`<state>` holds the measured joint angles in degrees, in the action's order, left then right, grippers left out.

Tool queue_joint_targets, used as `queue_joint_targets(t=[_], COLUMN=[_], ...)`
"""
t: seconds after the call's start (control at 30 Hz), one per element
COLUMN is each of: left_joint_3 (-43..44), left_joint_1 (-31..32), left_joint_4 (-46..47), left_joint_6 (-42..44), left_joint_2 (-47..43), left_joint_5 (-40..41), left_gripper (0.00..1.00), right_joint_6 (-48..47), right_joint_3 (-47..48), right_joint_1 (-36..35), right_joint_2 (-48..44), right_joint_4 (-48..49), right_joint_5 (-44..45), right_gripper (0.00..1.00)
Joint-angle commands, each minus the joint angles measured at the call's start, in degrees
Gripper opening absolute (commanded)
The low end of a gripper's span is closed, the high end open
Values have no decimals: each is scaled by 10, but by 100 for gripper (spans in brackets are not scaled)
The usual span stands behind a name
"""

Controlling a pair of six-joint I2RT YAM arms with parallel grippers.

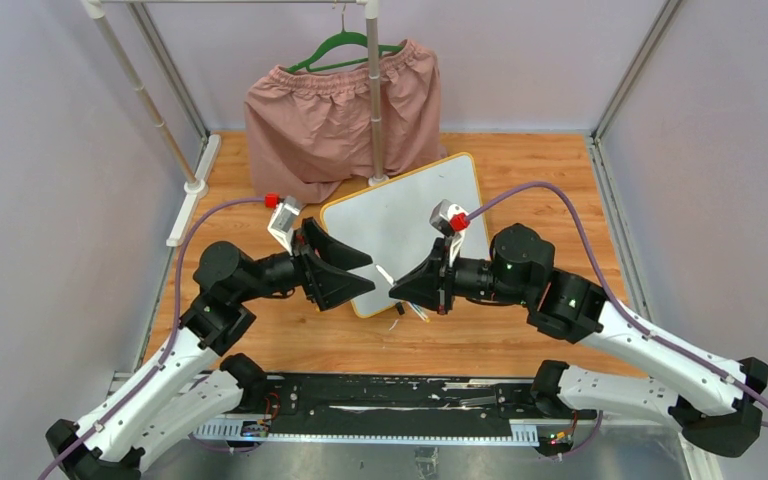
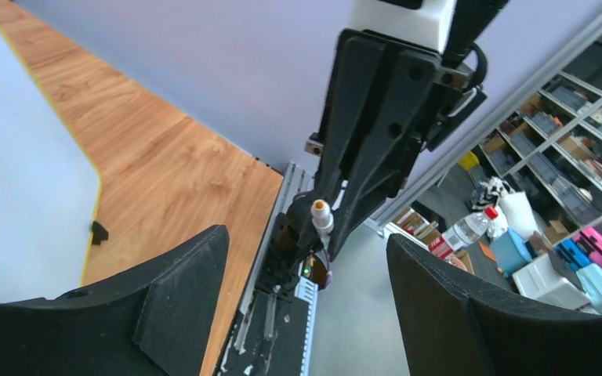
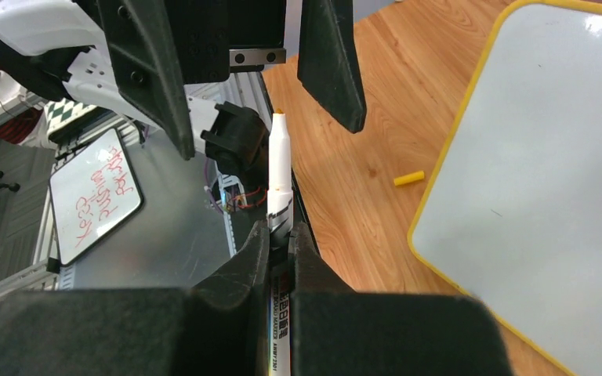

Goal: Write a sentence on the whiteboard
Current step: Place the pen cap at the center of the board, then write a sentence on the whiteboard.

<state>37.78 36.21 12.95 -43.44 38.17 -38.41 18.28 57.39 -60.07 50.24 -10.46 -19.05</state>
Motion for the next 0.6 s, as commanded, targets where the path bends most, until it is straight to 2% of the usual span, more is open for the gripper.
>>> queue_joint_targets(t=[0.0, 0.43, 0.57], left_joint_3=[25, 30, 33], left_joint_1=[5, 7, 10], left_joint_4=[42, 42, 42], left_joint_6=[8, -1, -3], left_joint_2=[-5, 5, 7], left_joint_5=[-45, -60, -56], left_gripper=[78, 59, 50], right_joint_6=[22, 38, 38], right_joint_3=[24, 38, 38], right_joint_1=[-1, -1, -1], right_joint_2=[17, 45, 46], right_joint_4=[62, 93, 92], right_joint_5=[-30, -70, -84], right_gripper=[0, 0, 0])
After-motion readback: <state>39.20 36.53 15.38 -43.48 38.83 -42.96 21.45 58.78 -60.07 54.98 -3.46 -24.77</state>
